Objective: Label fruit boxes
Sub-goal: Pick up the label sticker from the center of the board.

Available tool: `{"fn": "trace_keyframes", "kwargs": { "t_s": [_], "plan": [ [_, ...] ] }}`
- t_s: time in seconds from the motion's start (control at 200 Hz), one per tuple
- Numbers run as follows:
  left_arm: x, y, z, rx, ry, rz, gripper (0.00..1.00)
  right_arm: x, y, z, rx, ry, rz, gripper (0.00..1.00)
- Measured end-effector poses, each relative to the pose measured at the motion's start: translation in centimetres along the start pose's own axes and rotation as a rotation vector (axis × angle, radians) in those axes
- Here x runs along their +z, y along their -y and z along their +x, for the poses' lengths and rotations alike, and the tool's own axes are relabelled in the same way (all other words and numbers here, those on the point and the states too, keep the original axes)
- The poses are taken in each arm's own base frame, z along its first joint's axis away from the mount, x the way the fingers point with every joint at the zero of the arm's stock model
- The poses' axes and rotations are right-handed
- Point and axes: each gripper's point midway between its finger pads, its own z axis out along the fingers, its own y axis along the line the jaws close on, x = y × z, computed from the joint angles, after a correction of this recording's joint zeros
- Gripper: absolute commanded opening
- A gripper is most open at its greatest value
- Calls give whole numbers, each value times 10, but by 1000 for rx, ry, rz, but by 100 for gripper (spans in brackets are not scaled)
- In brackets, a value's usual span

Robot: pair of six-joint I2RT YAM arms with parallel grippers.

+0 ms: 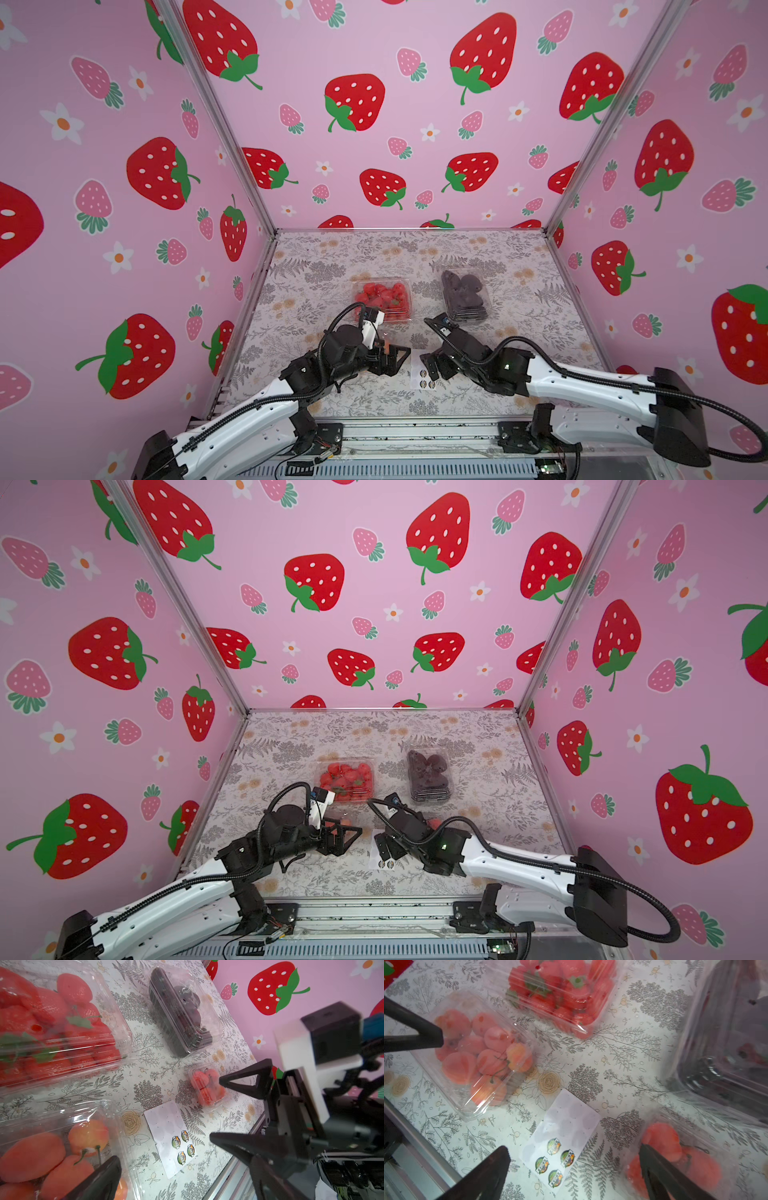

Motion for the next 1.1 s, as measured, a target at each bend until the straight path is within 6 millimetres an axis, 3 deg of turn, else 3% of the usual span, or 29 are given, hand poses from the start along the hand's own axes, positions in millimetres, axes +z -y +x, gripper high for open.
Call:
{"fn": "trace_keyframes", "kwargs": {
  "t_s": [0.34, 0.87, 1.1],
  "plan": [
    [-23, -13, -9, -3, 84, -78, 100, 42, -3, 29, 26, -90, 58, 98],
    [-16, -21, 7, -32, 41, -83, 99, 67, -23, 68, 56, -214, 14, 92],
    [-19, -16, 7, -44, 56, -45, 99, 74, -28, 70, 65, -207, 5, 93]
  ]
}}
